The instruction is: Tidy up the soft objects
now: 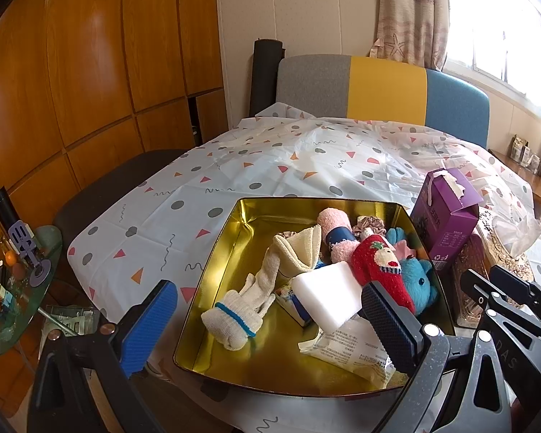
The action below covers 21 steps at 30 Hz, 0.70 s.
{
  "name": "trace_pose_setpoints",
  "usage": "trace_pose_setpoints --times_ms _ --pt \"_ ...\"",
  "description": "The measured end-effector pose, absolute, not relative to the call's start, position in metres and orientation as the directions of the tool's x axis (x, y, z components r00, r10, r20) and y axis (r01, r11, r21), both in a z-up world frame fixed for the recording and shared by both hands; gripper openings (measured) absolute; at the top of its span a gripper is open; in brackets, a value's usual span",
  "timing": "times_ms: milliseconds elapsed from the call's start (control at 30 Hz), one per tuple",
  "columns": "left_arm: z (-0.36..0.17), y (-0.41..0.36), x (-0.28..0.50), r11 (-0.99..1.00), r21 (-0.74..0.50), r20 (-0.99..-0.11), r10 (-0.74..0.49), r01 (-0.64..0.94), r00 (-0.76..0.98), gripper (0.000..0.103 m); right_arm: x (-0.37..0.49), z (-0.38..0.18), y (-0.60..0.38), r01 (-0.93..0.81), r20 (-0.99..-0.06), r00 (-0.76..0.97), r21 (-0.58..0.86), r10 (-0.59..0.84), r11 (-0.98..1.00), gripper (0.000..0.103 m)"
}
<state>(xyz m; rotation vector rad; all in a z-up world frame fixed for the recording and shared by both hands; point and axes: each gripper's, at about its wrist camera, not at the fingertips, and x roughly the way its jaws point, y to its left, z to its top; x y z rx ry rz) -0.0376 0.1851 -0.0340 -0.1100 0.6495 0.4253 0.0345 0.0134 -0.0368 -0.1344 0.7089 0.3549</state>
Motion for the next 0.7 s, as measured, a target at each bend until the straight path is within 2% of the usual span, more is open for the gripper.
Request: trace_pose_setpoints --times_ms 700 --pt "-0.0347 0.1832 -0.0365 0.909 0.03 -0.615 0.344 -0.415 0.709 0.103 0.0352 -0.0397 0.0139 -0.366 -0.665 0.696 -0.005 0.27 0.931 0.04"
